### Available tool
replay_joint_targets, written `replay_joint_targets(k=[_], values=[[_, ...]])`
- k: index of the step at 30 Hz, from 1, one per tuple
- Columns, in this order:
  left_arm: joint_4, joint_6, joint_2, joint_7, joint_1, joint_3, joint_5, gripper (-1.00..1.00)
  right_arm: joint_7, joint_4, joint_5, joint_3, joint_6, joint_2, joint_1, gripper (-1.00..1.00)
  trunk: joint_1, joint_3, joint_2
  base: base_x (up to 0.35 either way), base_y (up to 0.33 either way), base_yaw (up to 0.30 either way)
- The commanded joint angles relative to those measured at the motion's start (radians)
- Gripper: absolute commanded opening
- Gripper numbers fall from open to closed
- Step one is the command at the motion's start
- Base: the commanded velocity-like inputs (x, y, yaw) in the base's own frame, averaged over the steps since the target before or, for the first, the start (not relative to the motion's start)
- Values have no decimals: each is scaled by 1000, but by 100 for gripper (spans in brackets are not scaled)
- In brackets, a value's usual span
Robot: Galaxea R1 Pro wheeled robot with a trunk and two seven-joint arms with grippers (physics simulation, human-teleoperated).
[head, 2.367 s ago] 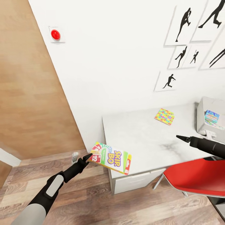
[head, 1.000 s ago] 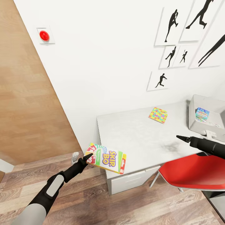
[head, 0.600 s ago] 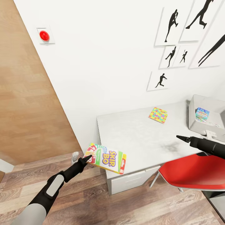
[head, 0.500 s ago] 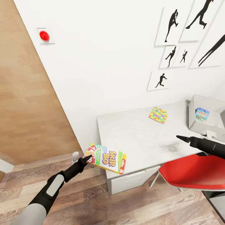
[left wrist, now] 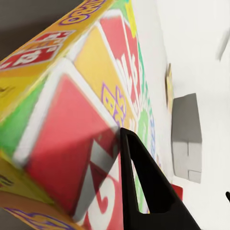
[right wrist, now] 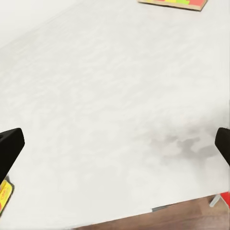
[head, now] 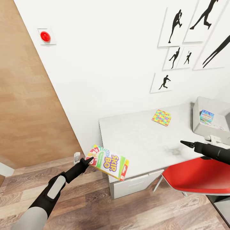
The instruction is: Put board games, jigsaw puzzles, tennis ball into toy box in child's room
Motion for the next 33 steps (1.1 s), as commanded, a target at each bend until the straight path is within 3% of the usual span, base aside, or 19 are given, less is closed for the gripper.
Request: replay_joint_targets(k=[1, 11, 13, 18, 30, 33], values=[[0, 7, 0, -1, -1, 1, 4, -100, 4, 0, 0, -1, 7, 0, -1, 100, 0, -1, -1, 0, 0, 0], [-67, 9, -1, -24, 4, 3, 11, -100, 13, -16, -1, -27, 7, -2, 60, 100, 0, -1, -1, 0, 0, 0], [-85, 9, 1, -41, 6, 5, 12, -100, 55, -46, -1, -59, 7, 1, 84, 100, 0, -1, -1, 0, 0, 0], [-98, 10, 1, -57, 8, 6, 12, -100, 138, -69, -1, -92, 7, 1, 111, 100, 0, -1, -1, 0, 0, 0], [-139, 17, 0, -86, 9, 2, 14, -100, 219, -91, -1, -127, 7, -1, 133, 100, 0, -1, -1, 0, 0, 0], [-186, 28, 0, -99, 11, 3, 15, -100, 249, -100, -1, -161, 7, -2, 142, 100, 0, -1, -1, 0, 0, 0]])
